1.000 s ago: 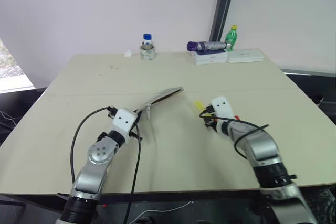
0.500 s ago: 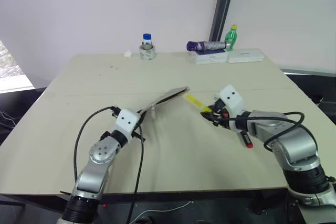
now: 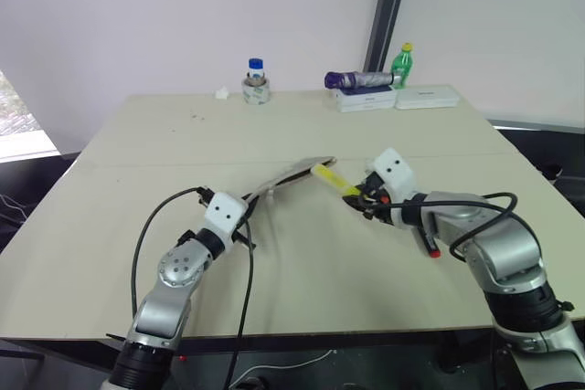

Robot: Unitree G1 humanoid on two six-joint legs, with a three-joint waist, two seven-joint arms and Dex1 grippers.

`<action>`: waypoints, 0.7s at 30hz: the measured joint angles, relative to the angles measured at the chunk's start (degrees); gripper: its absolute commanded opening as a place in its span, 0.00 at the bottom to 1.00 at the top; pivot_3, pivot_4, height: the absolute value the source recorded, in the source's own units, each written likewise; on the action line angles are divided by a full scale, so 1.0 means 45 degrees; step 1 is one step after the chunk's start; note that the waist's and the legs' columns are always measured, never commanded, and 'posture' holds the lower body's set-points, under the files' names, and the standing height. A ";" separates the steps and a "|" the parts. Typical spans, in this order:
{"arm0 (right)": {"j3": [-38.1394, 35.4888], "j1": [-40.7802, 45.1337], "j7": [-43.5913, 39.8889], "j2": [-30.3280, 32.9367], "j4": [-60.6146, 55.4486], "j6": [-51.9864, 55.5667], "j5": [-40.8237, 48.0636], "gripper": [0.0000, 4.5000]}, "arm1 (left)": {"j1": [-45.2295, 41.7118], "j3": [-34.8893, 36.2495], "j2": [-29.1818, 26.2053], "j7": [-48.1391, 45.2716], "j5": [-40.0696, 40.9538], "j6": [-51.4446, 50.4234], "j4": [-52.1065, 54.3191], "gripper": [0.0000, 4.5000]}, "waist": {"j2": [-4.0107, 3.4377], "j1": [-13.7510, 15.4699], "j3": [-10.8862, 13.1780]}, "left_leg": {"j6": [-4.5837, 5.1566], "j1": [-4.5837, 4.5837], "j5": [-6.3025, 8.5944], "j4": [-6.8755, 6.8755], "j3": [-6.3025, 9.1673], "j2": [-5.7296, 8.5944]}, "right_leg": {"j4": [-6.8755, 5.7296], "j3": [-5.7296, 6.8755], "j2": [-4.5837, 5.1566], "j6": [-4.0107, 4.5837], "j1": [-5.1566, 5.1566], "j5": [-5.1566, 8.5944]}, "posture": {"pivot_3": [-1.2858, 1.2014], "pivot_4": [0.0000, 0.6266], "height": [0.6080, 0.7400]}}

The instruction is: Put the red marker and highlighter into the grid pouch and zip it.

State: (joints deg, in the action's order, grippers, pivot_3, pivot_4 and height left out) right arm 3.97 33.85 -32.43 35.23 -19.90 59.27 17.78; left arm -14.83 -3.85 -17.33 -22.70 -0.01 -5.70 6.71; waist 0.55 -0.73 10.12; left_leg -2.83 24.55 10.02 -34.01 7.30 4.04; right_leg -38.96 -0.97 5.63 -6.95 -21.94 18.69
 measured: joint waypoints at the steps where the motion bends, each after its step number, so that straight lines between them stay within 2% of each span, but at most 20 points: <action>1: 0.0020 0.0000 -0.0005 0.0000 0.0005 0.0000 -0.0002 0.20 | 0.0010 -0.0003 0.0000 -0.0014 0.0000 0.0003 0.0002 0.00 | 0.0000 -0.0003 0.0000 | 0.0000 0.0000 0.0000 0.0000 -0.0001 0.0000 | 0.0000 -0.0001 0.0000 0.0000 0.0000 0.0000 | 0.52 0.24 1.00; 10: 0.0589 -0.0002 -0.0342 0.0153 0.0008 0.0013 -0.0024 0.20 | 0.0296 -0.0478 -0.0424 -0.0571 -0.0189 0.0650 0.0013 0.00 | 0.0000 0.0007 0.0000 | 0.0000 0.0001 0.0000 0.0000 -0.0001 -0.0001 | 0.0002 -0.0001 0.0001 0.0001 -0.0001 0.0000 | 0.52 0.24 1.00; 21: 0.2386 -0.0193 -0.1823 0.1860 -0.0508 -0.0754 -0.0387 0.20 | 0.0937 -0.1249 -0.2122 -0.2651 -0.0397 0.2726 0.0056 0.00 | -0.0001 0.0008 0.0001 | 0.0002 0.0014 0.0004 0.0015 -0.0001 -0.0005 | 0.0037 0.0002 0.0011 0.0004 -0.0006 0.0002 | 0.52 0.24 1.00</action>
State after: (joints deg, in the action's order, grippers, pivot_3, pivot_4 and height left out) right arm 14.70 32.98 -40.63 43.60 -22.19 55.88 16.04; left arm -10.62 -9.47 -26.88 -34.63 -1.79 6.56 6.96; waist 0.54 -0.69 10.13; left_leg -2.82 24.61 10.04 -33.94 7.30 4.01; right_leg -38.79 -0.97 5.68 -6.93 -21.96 18.70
